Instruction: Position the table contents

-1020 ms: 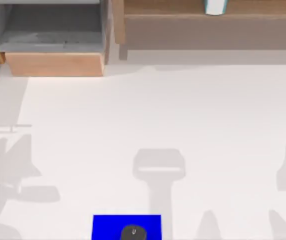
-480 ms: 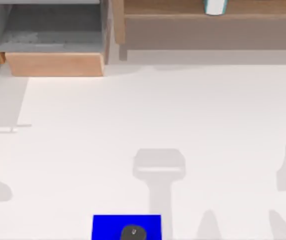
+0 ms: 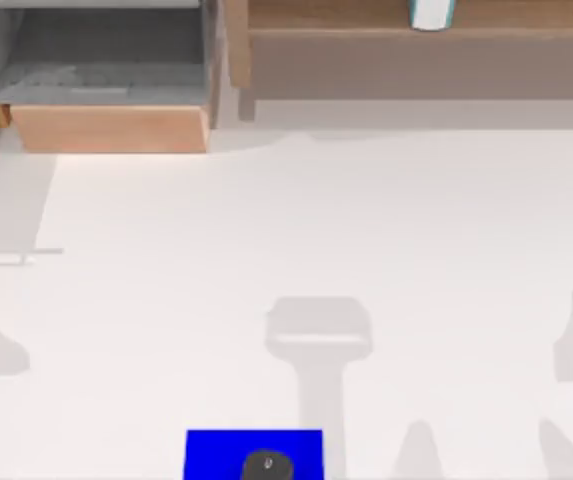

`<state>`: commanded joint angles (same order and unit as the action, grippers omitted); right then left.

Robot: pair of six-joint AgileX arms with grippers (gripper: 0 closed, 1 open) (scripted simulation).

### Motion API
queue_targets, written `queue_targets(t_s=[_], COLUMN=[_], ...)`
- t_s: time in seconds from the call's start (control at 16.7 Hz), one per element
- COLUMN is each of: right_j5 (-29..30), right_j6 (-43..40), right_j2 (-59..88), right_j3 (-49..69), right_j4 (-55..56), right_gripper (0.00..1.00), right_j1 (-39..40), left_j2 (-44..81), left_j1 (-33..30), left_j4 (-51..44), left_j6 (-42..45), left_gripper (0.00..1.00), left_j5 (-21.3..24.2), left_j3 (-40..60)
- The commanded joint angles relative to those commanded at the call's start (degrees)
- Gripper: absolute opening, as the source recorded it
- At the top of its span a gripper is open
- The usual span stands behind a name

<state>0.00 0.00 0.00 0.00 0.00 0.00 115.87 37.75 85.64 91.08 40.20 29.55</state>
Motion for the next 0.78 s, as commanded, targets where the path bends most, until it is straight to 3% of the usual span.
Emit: queue_targets(t_s=[0.18, 0.78], right_j5=[0.0, 0.0], right_j6=[0.0, 0.0], right_j2=[0.0, 0.0], right_j3=[0.0, 0.0], right_j4=[0.0, 0.0], right_gripper=[1.00, 1.00], right_j1=[0.0, 0.0], left_j2=[0.0, 0.0], left_j1=[0.0, 0.0], left_j4=[0.0, 0.0], left_j6=[0.0, 0.0], left_gripper=[1.00, 0.25], left_j5=[0.0, 0.0], left_j3=[0.0, 0.0])
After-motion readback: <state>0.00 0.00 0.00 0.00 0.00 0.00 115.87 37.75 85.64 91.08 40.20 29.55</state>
